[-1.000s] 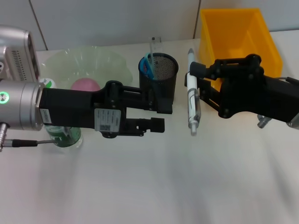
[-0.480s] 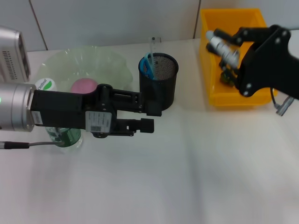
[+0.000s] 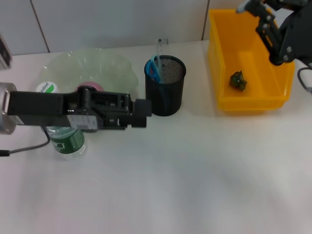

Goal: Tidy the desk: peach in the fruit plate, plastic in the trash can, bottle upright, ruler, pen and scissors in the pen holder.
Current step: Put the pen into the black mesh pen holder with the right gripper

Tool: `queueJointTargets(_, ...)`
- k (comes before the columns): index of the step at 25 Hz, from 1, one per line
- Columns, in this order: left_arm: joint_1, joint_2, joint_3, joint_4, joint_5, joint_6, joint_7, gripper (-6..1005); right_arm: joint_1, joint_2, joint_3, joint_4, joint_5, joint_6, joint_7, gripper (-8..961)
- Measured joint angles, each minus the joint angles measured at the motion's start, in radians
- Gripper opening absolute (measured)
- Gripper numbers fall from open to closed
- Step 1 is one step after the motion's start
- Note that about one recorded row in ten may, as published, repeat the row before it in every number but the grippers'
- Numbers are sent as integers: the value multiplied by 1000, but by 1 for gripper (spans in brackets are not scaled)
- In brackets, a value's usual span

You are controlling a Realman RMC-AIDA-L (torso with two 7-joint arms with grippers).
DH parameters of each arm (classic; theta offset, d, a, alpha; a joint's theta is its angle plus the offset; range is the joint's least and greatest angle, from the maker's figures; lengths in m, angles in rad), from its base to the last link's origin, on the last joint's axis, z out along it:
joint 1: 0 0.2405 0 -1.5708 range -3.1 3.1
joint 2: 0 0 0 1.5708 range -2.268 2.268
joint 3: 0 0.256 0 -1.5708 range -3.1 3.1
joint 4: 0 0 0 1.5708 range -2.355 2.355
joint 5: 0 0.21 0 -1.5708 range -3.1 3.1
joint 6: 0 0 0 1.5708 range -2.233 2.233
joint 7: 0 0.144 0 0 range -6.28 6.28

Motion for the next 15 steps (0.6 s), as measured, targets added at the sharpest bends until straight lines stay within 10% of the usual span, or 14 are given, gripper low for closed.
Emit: queueJointTargets(15, 91, -59, -162, 156, -20, 92, 635, 523, 35, -9, -21, -90, -13, 310, 579, 137)
